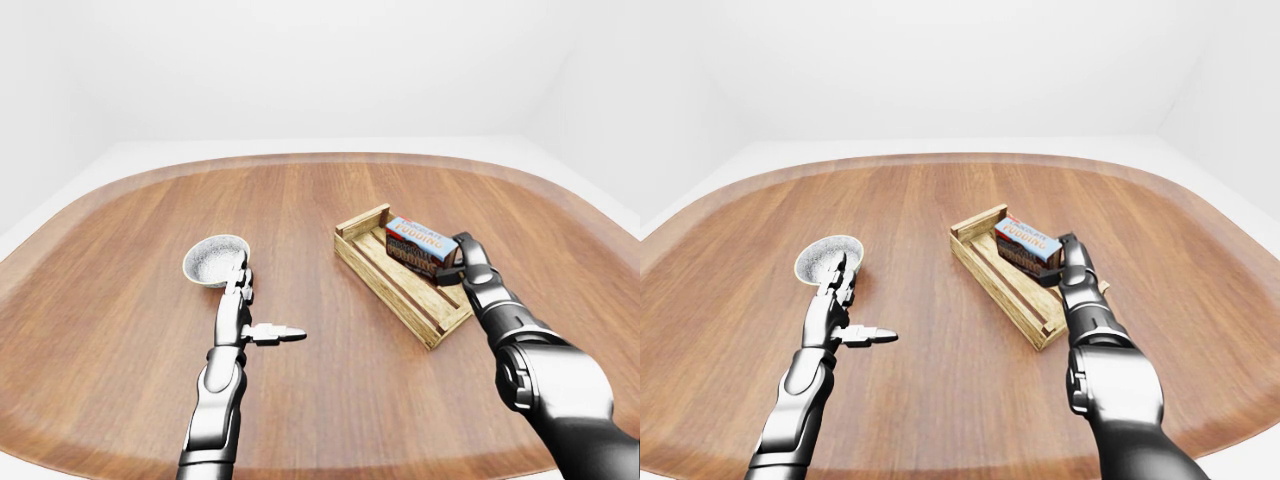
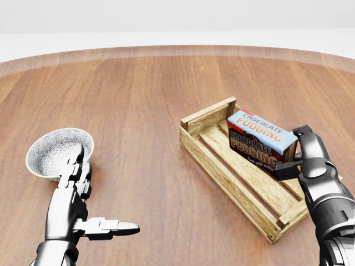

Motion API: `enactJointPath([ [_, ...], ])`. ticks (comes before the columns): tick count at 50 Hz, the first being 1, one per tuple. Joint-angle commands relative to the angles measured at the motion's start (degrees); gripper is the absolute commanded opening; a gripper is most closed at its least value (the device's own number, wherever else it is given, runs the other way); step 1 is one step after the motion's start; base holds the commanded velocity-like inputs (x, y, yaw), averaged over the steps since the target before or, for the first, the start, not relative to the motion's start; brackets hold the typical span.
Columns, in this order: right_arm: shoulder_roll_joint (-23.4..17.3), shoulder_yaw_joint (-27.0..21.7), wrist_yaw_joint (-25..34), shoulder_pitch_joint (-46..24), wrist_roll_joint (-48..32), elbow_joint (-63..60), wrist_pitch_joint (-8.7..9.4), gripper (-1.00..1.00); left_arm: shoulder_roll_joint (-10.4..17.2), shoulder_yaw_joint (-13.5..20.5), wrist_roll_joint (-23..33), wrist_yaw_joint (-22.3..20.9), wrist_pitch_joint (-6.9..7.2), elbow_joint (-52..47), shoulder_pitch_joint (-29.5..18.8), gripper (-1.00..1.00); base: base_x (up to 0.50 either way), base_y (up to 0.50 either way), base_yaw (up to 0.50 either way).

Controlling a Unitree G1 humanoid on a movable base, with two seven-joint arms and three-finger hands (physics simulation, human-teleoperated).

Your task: Pick up the chocolate pudding and put it in the tray.

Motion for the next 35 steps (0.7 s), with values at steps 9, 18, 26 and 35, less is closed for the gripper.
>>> enactJointPath([
  [9, -0.1, -0.5, 0.3, 3.4, -2.2, -0.1, 1.09, -1.0, -0.1, -0.1, 0.3, -0.2, 0.85, -0.8, 0.3, 1.0, 0.0, 0.0, 0.0],
  [18, 0.0, -0.9, -0.2, 3.8, -2.1, 0.0, 1.02, -1.0, -0.1, -0.1, 0.3, -0.2, 1.28, -1.4, 0.4, 1.0, 0.0, 0.0, 0.0],
  [26, 0.1, -1.3, -1.4, 4.0, -1.8, 0.0, 0.72, -1.0, -0.1, -0.1, 0.3, -0.2, 1.3, -1.4, 0.4, 1.0, 0.0, 0.0, 0.0],
  [35, 0.7, -1.9, -3.3, 4.7, -1.0, 0.1, -2.04, -1.0, -0.1, -0.1, 0.3, -0.2, 1.27, -1.4, 0.4, 1.0, 0.0, 0.0, 0.0],
])
